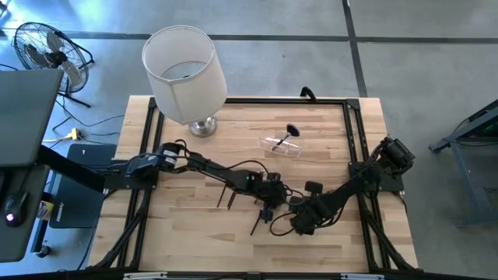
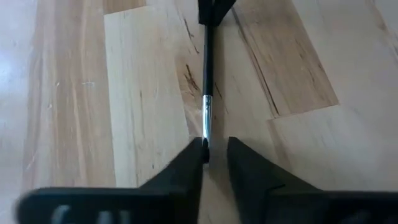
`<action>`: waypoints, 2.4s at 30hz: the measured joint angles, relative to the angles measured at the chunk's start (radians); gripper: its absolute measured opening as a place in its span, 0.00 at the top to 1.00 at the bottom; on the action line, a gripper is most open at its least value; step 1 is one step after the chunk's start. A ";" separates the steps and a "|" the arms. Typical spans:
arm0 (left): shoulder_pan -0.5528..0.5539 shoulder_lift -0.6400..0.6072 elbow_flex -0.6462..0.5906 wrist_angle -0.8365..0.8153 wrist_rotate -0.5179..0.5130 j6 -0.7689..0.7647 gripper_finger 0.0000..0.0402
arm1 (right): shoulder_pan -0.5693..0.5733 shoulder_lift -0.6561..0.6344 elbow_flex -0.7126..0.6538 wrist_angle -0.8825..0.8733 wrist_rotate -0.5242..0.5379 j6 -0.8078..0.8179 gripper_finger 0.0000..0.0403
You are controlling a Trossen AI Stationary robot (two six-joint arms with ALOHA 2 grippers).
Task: Pick & Place Makeup Supplies
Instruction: Put the makeup brush into the transparent organizer
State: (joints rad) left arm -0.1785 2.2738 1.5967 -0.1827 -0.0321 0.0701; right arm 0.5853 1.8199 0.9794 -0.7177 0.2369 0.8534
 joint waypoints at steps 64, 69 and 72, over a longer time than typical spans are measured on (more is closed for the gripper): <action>0.015 0.016 0.103 -0.134 0.031 -0.176 1.00 | -0.083 -0.190 -0.073 0.048 0.013 -0.204 0.56; 0.015 0.015 0.103 -0.138 0.025 -0.184 1.00 | -0.065 -0.214 -0.063 0.028 0.025 -0.192 0.56; 0.015 0.014 0.103 -0.138 0.036 -0.193 1.00 | -0.037 -0.250 -0.062 0.002 0.046 -0.139 0.56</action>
State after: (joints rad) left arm -0.1638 2.2883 1.6997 -0.3206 0.0040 -0.1230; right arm 0.5483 1.5701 0.9173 -0.7155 0.2829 0.7147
